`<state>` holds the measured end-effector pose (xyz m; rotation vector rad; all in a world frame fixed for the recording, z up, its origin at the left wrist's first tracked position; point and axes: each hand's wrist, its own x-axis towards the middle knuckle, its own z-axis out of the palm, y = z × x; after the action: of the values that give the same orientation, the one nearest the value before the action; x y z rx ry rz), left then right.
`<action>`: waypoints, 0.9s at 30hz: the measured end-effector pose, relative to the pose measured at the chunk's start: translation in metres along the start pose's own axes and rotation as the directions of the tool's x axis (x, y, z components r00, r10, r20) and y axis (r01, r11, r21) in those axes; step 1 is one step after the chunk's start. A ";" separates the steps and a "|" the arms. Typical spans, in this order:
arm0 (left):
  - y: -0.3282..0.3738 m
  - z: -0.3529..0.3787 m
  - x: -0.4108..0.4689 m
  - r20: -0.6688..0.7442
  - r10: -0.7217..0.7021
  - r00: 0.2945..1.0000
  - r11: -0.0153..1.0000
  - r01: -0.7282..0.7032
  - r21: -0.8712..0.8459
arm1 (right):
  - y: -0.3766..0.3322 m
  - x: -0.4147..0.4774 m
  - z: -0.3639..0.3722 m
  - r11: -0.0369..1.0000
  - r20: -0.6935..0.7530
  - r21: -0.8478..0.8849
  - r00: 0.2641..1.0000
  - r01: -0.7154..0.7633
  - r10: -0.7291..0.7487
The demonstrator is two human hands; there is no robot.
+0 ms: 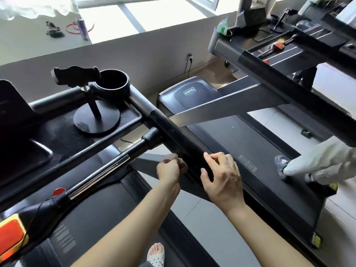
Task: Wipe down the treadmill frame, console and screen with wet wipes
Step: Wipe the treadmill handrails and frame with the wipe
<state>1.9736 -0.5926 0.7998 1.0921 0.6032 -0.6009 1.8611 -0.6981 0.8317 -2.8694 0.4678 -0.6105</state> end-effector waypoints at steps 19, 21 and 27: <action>0.029 0.007 -0.010 0.084 0.566 0.820 0.757 -0.558 0.341 | 0.002 -0.001 0.003 1.000 -0.007 0.025 1.000 -0.014 0.014; 0.012 0.006 -0.024 0.193 0.609 0.769 0.661 -0.627 0.413 | 0.000 -0.001 0.002 1.000 -0.013 0.021 1.000 -0.012 0.012; 0.014 0.008 -0.019 0.300 0.691 0.658 0.521 -0.741 0.424 | 0.000 0.000 0.002 1.000 -0.020 0.020 1.000 -0.003 0.004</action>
<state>1.9715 -0.5920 0.8250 1.6815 -0.1682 -0.0511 1.8615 -0.6976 0.8300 -2.8458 0.4669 -0.6402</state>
